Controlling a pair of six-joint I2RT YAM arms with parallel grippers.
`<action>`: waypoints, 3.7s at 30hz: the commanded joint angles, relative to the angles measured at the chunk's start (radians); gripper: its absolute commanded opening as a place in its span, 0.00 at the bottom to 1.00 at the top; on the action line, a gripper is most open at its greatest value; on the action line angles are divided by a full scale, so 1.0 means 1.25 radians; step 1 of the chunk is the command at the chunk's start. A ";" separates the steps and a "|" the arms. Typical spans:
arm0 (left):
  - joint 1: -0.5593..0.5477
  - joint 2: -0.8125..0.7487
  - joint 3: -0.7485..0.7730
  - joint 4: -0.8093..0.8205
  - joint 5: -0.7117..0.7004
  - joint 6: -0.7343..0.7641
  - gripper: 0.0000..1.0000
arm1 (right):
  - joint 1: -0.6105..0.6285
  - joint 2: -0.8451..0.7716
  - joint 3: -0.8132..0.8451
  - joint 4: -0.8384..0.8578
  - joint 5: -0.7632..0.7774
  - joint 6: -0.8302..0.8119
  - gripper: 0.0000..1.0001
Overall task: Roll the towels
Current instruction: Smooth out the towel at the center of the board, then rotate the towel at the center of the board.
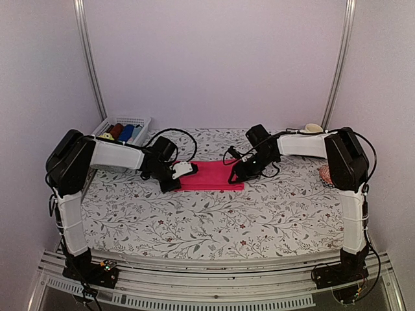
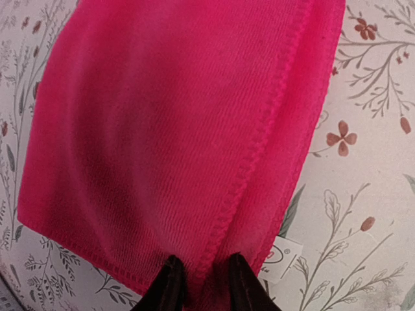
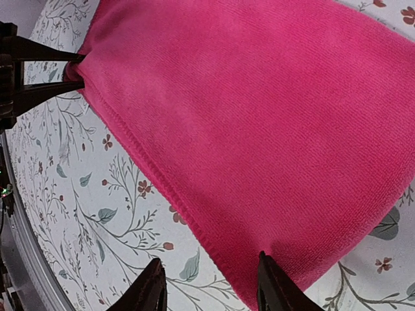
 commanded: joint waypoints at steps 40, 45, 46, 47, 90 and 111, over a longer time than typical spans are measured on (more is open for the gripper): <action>0.107 0.108 0.438 -0.140 0.195 -0.423 0.47 | -0.087 0.097 0.335 -0.066 -0.023 0.017 0.40; 0.106 0.143 0.466 -0.164 0.252 -0.579 0.44 | -0.091 0.172 0.345 -0.002 -0.073 0.058 0.40; 0.104 0.138 0.455 -0.161 0.262 -0.600 0.44 | -0.092 0.181 0.342 0.010 -0.085 0.062 0.39; 0.103 0.129 0.438 -0.157 0.266 -0.621 0.44 | -0.091 0.186 0.337 0.023 -0.094 0.065 0.39; 0.067 0.024 0.329 -0.225 0.057 -0.630 0.96 | -0.130 0.157 0.337 0.060 -0.110 0.068 0.42; -0.053 -0.034 0.084 -0.182 0.355 -0.734 0.97 | -0.144 0.324 0.435 0.122 -0.119 0.068 0.51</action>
